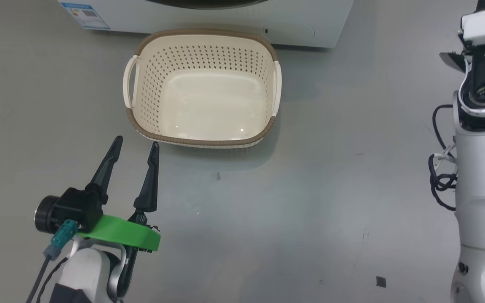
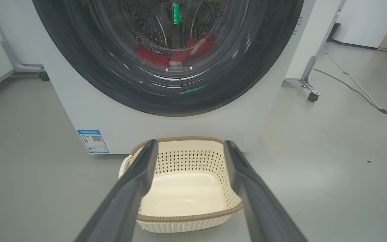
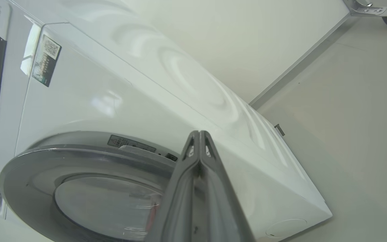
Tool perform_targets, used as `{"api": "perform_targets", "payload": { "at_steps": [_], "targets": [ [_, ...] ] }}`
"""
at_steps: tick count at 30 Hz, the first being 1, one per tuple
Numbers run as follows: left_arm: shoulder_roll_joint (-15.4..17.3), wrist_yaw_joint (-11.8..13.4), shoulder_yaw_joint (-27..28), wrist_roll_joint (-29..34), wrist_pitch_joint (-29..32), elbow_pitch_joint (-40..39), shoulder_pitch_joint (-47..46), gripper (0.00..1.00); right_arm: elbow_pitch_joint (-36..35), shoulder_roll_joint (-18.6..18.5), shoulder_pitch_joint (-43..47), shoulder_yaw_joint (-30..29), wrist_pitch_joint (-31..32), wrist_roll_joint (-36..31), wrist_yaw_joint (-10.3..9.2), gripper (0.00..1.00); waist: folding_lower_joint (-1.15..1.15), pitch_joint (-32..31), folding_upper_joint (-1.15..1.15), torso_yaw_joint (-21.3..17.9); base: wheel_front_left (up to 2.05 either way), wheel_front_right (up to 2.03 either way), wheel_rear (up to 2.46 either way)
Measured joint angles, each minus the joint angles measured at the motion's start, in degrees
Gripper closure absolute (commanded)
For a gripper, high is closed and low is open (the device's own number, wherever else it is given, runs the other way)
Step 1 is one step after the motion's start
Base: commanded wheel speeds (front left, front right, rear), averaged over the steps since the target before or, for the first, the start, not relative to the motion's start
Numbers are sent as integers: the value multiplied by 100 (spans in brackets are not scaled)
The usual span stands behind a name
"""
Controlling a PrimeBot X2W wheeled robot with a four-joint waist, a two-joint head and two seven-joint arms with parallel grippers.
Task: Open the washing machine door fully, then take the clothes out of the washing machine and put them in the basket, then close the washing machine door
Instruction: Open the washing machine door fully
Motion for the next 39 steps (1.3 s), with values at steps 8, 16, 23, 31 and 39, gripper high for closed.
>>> {"api": "perform_targets", "payload": {
  "at_steps": [8,16,23,31,39],
  "targets": [
    [-33,-22,-209,-187,0,2,-259,0,243,-227,-805,-22,482,38,-87,100,0,396,0,235,0,0,0],
    [-42,-23,-376,-299,0,75,-448,0,499,-204,-1621,-98,893,288,-94,100,0,714,0,440,0,0,0],
    [-66,-29,-575,-424,0,120,-548,0,793,-294,-2052,-164,1125,364,-101,100,0,863,0,676,0,0,0],
    [-76,-29,-669,-506,0,159,-604,0,1190,-235,-2500,-140,1407,528,-143,100,0,973,0,884,0,0,0],
    [-79,-29,-699,-568,0,219,-604,0,1497,-193,-2926,-147,1624,797,-144,100,0,996,0,981,0,0,0]
  ]
}}
